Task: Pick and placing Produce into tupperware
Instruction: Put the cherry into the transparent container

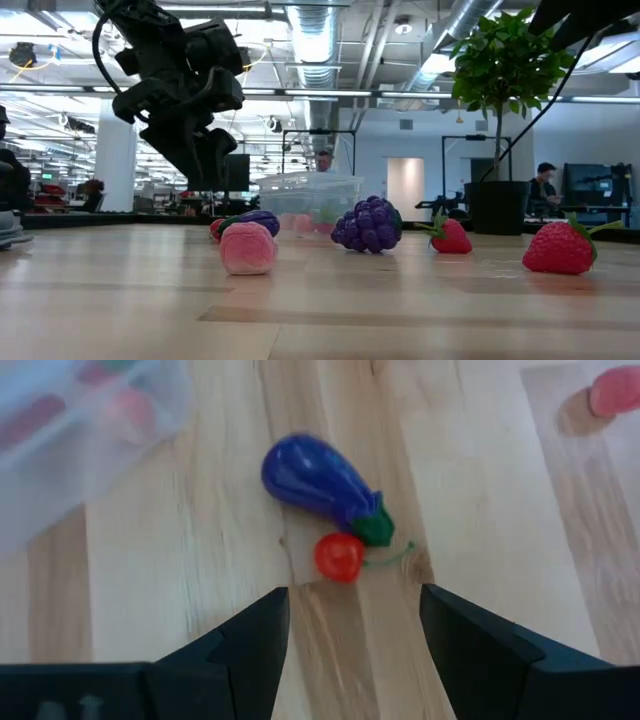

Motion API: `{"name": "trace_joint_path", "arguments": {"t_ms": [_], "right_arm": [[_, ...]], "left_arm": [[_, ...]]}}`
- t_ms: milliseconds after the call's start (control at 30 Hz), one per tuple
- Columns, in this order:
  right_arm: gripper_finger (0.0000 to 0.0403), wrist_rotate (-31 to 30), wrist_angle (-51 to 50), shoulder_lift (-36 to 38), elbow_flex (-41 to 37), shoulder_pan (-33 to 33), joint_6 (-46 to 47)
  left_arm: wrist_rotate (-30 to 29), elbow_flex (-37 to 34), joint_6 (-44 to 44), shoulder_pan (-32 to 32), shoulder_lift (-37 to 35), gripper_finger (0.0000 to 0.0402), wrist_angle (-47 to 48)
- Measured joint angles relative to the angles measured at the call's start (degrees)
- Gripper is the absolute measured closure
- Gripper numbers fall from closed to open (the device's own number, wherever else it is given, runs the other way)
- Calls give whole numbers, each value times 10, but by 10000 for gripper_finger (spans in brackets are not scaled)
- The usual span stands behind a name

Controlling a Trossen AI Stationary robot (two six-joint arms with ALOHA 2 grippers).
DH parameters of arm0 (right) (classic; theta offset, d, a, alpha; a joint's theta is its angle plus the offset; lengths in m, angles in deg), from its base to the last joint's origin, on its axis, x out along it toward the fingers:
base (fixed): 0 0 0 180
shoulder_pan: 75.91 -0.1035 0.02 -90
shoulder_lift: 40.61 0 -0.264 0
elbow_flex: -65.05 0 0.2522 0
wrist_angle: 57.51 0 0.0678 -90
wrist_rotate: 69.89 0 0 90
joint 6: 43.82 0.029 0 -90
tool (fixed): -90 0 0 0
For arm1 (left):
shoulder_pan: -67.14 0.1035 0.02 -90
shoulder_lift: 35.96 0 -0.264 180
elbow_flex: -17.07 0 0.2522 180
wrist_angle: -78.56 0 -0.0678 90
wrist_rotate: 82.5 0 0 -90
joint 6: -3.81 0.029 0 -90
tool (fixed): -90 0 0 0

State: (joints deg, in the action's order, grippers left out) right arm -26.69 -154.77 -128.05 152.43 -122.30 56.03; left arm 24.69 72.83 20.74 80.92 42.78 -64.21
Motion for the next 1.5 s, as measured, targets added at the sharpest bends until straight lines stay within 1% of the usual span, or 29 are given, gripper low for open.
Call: {"name": "trace_joint_path", "arguments": {"t_ms": [367,500,833,967,1500], "right_arm": [[163,0,0,0,0,0,0],[163,0,0,0,0,0,0],[163,0,2,0,0,0,0],[163,0,2,0,0,0,-9],[163,0,0,0,0,0,-14]], "left_arm": [[7,0,-2,0,7,186,-25],[28,0,-14,-4,34,186,-52],[29,0,-17,-19,104,186,-59],[31,0,-31,-19,121,186,-70],[31,0,-29,-19,124,186,-80]]}}
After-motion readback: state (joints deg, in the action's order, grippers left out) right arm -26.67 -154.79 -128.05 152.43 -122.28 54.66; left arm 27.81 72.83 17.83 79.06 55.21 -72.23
